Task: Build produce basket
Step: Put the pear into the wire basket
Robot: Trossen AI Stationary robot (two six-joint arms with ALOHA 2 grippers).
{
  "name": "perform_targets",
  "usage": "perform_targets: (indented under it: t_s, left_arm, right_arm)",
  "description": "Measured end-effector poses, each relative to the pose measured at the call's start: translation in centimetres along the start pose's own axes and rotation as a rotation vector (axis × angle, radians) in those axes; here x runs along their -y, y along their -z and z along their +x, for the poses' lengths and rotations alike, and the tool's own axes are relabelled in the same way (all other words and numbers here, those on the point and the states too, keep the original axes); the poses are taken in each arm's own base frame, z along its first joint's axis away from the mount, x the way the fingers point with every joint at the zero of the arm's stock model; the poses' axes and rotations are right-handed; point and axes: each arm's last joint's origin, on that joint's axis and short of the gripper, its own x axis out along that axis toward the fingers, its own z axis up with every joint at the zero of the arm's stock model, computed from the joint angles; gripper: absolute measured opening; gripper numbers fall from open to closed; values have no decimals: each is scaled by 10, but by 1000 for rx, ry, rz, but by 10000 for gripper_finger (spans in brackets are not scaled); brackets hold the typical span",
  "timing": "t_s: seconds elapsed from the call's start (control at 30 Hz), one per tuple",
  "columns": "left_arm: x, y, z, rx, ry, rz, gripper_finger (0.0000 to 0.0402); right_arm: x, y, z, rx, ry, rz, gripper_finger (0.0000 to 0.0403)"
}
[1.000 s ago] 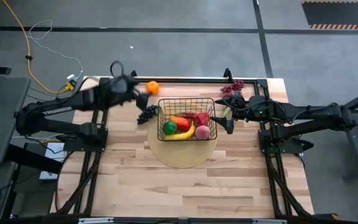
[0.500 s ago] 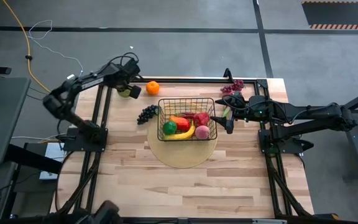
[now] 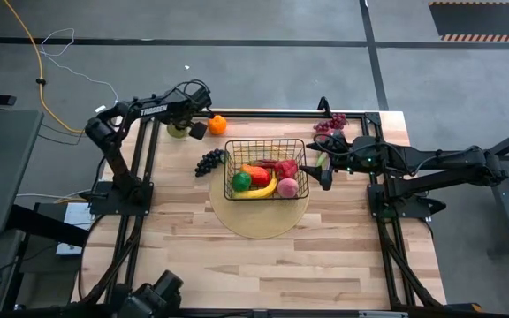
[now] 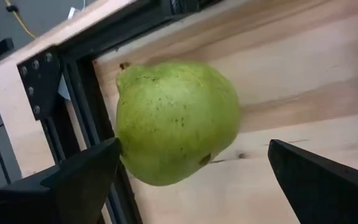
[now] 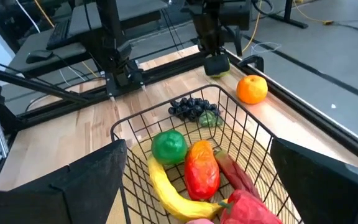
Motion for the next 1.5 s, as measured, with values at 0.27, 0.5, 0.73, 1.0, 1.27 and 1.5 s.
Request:
perform_targets:
  t_s: [0.27,0.5,0.73,1.0,1.27,1.5]
  left_arm:
    - [4,-7,14,1,-4,-30,396]
    - [11,-7,22,12,-75,-15,386]
    - [11,-15,20,91,-61,-66,381]
    - [9,-23,23,136,-25,-113,380]
    - [9,-23,23,137,-20,-89,339]
    - [8,-21,20,123,0,-79,310]
  right_arm:
    - [0,1,0,-14,3,3,387]
    - [0,1,0,-14,3,5,387]
    - [0,1,0,-14,3,5,387]
    - [0,1,0,-14,3,47,387]
    - [0,1,0,-14,3,42,387]
    - [0,1,0,-14,3,42,387]
